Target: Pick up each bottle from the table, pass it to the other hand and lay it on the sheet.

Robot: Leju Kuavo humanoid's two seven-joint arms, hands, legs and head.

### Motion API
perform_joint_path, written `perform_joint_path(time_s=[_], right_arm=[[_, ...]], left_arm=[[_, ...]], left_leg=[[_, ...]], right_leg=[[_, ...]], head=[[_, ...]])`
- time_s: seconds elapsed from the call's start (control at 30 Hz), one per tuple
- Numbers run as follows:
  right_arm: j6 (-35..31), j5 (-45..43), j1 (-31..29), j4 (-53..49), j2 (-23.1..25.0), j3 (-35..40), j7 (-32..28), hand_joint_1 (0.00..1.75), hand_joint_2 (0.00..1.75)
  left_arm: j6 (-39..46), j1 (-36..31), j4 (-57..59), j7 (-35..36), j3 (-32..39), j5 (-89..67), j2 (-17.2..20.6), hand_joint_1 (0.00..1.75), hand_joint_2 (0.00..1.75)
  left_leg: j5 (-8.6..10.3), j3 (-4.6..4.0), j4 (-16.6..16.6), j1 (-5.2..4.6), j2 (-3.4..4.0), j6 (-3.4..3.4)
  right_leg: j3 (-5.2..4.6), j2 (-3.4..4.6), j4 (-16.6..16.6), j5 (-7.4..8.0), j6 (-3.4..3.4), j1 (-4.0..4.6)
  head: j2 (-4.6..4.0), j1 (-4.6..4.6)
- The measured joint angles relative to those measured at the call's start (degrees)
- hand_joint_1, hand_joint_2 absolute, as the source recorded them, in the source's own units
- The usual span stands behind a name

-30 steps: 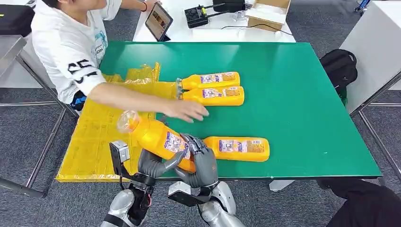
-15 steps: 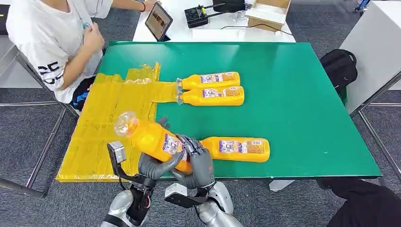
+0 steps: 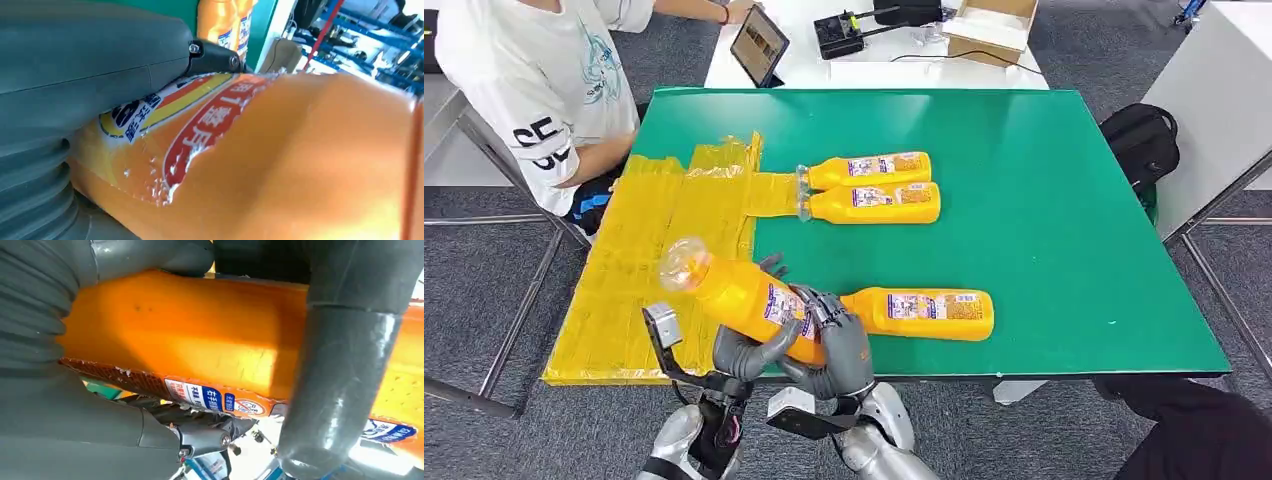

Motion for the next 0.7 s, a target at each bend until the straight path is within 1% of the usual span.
perform_joint_path(time_s=[0.43,0.47,0.5,0.53,0.57,0.7], right_arm=[[0.2,-0.3,-1.0,1.4,0.0,1.9,0.9,1.75,1.75],[0.2,-0.3,-1.0,1.4,0.0,2.0,1.0,1.38,1.75],[0.2,-0.3,-1.0,1.4,0.0,2.0,1.0,0.00,1.75],[0.2,-0.3,-1.0,1.5,0.0,2.0,1.0,0.00,1.75],[0.2,-0.3,-1.0,1.5,0.0,2.0,1.1,0.00,0.00],[0.6,-0.8,-1.0,1.8,0.0,2.3,1.4,0.00,0.00]], left_arm=[[0.3,0.5,-0.5,-0.5,1.7,1.3,-0.8,1.75,1.75],[0.5,0.5,-0.5,-0.8,1.7,0.9,-0.9,1.75,1.75],[0.6,0.5,-0.5,-0.9,1.7,0.8,-0.9,1.75,1.75],[0.7,0.6,-0.5,-1.0,1.7,0.6,-0.9,1.75,1.75],[1.1,0.6,-0.6,-1.3,1.7,0.1,-0.9,1.75,1.75],[5.4,0.2,-1.5,-3.7,1.7,-5.1,-0.9,1.75,1.75]], left_leg=[[0.00,0.00,0.0,0.00,0.01,0.00],[0.00,0.00,0.0,0.00,0.00,0.00],[0.00,0.00,0.0,0.00,0.00,0.00],[0.00,0.00,0.0,0.00,0.01,0.00],[0.00,0.00,0.0,0.00,0.01,0.00],[0.00,0.00,0.0,0.00,0.00,0.00]], right_leg=[[0.00,0.00,0.0,0.00,0.00,0.00],[0.00,0.00,0.0,0.00,0.00,0.00],[0.00,0.00,0.0,0.00,0.00,0.00],[0.00,0.00,0.0,0.00,0.00,0.00],[-0.01,0.00,0.0,0.00,0.00,0.00],[0.00,0.00,0.0,0.00,0.00,0.00]], head=[[0.00,0.00],[0.00,0.00],[0.00,0.00],[0.00,0.00],[0.00,-0.02],[0.00,0.00]])
